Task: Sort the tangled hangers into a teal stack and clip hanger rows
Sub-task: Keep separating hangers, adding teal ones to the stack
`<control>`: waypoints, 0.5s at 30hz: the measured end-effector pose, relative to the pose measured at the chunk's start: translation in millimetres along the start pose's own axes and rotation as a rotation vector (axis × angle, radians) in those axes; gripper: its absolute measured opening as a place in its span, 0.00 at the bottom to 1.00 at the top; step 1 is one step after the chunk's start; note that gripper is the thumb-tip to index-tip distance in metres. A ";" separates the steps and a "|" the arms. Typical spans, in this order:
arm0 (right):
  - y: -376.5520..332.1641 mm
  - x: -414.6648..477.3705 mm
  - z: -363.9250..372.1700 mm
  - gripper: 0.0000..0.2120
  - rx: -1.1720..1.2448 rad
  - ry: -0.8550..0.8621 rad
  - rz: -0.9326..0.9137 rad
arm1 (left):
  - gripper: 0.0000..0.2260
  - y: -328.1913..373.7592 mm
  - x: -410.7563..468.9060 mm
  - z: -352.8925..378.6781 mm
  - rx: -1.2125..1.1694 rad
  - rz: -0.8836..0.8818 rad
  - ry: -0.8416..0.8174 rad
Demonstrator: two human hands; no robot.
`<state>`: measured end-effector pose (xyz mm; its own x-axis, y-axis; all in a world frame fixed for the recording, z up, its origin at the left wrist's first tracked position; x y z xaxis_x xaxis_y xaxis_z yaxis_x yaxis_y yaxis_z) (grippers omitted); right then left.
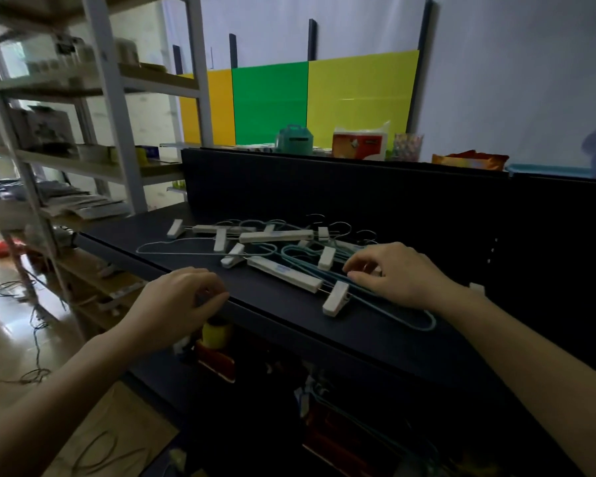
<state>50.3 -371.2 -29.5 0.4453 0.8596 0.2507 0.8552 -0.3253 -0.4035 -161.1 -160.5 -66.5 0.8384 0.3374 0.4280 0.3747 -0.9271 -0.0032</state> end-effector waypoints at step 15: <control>-6.9 181.8 43.7 0.21 -0.083 -0.222 0.006 | 0.13 -108.4 87.6 30.6 0.078 -0.072 -0.035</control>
<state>113.8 -195.5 -19.6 0.3890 0.9201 0.0450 0.8758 -0.3542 -0.3280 -116.2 -25.4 -56.3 0.8212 0.4095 0.3974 0.4629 -0.8853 -0.0444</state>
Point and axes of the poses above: each hand's wrist, its own x-axis towards the middle knuckle, its own z-axis out of the palm, y = z × x, the point moved 2 cm from there along x, towards the middle knuckle, and after that the axes turned 11 degrees about x, right-handed, at the moved point
